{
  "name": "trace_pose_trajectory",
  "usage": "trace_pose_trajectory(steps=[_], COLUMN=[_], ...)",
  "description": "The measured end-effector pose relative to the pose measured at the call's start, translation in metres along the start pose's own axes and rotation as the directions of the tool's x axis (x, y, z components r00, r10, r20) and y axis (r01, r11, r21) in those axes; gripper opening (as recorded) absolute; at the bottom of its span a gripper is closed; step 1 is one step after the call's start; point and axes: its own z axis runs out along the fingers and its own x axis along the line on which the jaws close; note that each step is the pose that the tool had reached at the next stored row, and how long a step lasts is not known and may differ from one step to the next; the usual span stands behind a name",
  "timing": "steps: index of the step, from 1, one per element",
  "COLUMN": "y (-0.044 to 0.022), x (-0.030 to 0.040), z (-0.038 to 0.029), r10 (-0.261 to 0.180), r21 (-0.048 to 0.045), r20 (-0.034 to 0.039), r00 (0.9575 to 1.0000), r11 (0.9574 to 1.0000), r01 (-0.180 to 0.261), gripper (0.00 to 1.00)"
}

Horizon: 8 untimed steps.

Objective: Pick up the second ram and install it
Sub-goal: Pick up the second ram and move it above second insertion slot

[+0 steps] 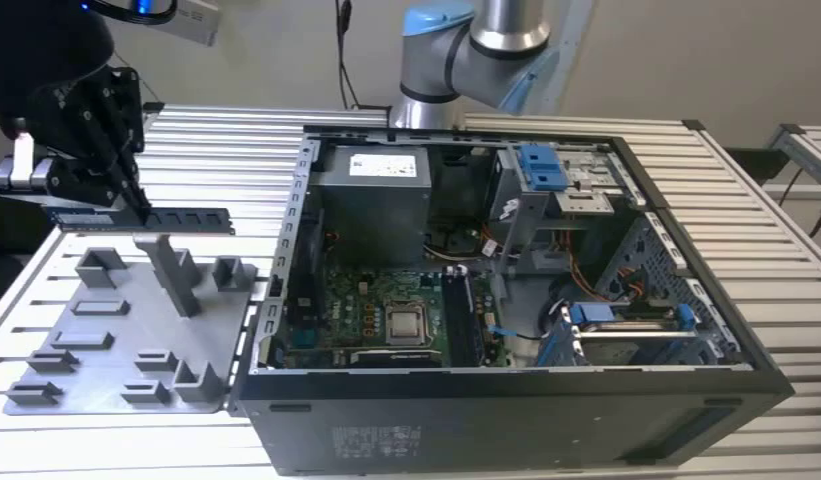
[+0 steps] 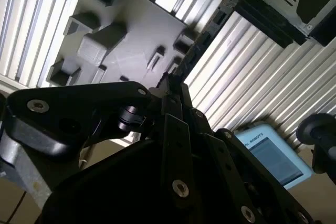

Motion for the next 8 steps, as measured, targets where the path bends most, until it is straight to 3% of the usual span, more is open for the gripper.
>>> trace_pose_trajectory(steps=[8], y=[-0.0269], x=[-0.0002], z=[0.0], r10=[0.0], r21=[-0.0006], r20=[-0.0001], r00=[1.0], r11=[1.0], r01=[0.0], gripper=[0.14])
